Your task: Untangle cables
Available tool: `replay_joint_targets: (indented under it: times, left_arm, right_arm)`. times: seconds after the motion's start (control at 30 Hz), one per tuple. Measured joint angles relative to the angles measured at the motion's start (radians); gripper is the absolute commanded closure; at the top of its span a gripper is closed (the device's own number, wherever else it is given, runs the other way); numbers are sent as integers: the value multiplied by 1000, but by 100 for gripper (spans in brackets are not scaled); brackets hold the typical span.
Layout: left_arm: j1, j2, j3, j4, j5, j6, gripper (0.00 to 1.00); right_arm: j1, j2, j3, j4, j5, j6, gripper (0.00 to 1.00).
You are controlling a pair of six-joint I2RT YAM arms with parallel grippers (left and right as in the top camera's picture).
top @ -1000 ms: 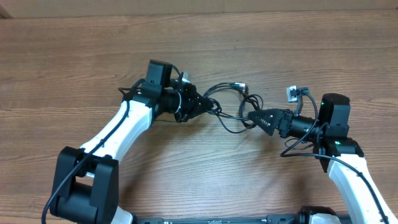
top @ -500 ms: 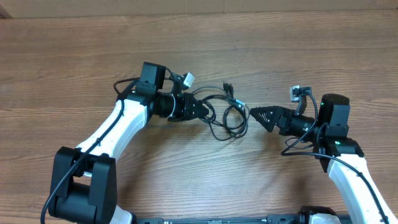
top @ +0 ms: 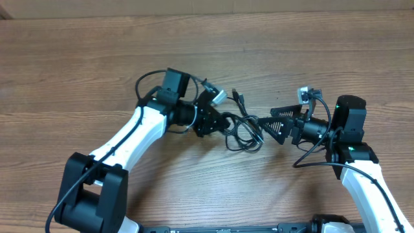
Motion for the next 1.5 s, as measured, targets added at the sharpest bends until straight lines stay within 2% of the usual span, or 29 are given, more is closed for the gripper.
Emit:
replay_joint_targets:
  times: [0.1,0.17,0.3,0.4,0.57,0.73,0.93,1.2,1.27,1.5]
  left_arm:
    - [-18,0,0,81,11,21,96]
    - [-28,0,0,146,34,34,96]
    - [-42,0,1,211,63,41,96]
    - [-42,0,1,212,76,43,96]
    - [-42,0,1,209,129,43,96]
    - [-41,0,1,188,177,44,96]
    - [-42,0,1,89,253,127,96]
    - [-43,0,1,78,278,182,95]
    - [-49,0,1,78,278,188,96]
    - [-68,0,1,80,277,194,96]
  right_arm:
    - [3,0,0,0,-23,-8,1]
    - [13,0,0,1,-29,-14,7]
    - [64,0,0,2,-42,-28,10]
    - [108,0,0,9,-48,-55,17]
    - [160,0,0,11,-47,-100,22]
    - [164,0,0,9,-11,-113,21]
    - [164,0,0,11,30,-120,22]
    - [164,0,0,11,58,-120,23]
    - [164,0,0,11,65,-121,27]
    - [169,0,0,15,60,-126,54]
